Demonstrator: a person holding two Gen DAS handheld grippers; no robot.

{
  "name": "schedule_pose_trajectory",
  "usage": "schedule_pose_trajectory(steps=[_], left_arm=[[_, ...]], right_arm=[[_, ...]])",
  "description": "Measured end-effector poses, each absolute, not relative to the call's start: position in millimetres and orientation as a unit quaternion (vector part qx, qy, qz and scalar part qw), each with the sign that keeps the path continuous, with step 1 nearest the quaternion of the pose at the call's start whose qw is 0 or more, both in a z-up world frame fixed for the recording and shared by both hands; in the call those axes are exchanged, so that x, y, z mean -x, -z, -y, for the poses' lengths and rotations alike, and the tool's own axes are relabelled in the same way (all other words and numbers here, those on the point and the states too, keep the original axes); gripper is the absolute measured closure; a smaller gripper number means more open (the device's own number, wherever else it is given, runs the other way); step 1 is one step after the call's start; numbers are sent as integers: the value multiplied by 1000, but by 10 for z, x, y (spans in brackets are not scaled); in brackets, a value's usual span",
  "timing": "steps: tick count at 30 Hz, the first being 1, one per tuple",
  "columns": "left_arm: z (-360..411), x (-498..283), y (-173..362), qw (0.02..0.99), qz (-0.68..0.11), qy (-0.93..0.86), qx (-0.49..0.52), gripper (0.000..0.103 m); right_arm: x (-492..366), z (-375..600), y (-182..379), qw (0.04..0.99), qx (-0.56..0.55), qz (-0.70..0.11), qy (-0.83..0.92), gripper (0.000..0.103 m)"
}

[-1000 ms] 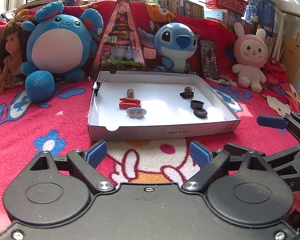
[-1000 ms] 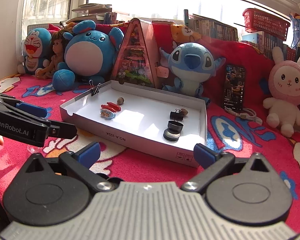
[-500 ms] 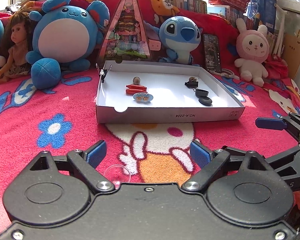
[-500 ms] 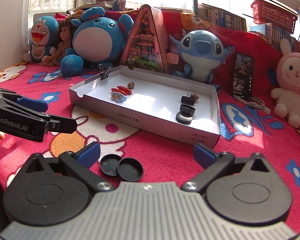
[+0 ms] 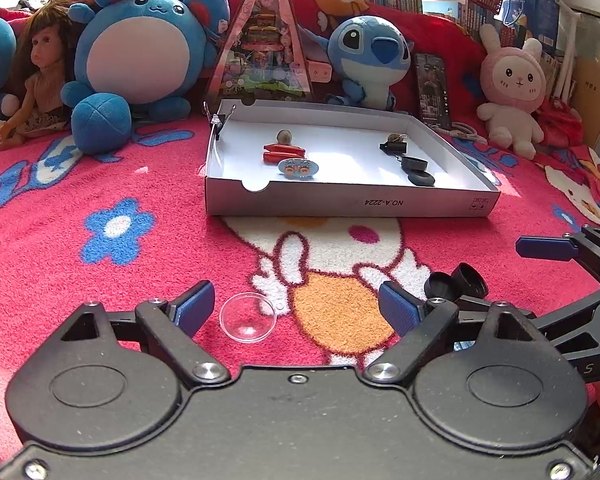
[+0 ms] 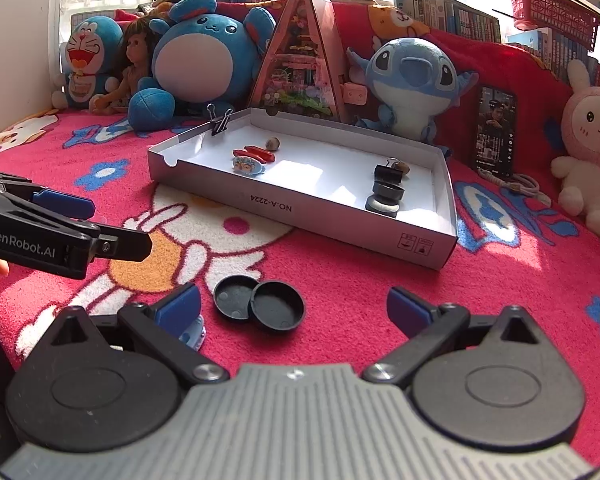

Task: Organize rigid objects
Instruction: 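Grasp the clear plastic dome with the left tool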

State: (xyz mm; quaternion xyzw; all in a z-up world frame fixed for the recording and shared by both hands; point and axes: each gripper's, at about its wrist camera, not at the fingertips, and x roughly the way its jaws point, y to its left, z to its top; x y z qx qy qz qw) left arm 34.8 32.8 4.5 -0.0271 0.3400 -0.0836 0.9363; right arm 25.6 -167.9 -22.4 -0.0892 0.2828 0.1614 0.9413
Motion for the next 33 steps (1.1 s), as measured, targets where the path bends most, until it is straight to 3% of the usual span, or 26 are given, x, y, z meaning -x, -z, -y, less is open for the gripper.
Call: schedule_pose_trajectory(steps=[8,19,27,33], left_arm=[[-278,-305,-17,936,-342,82,10,18],[-279,-290,3,932,-352,84,19,29],[-271,-251,-2,931,-355,83,16,52],[-268,-226,-6,931,-356,84,12,61]], right_arm=[[-237,1684,277,940,79,-291,-160,0],[-210,1716,290,940,67,-294,-159,4],[-177,1706,274,940,60,-294,-163,11],[-154,1681,267,940,60,-291,-166,18]])
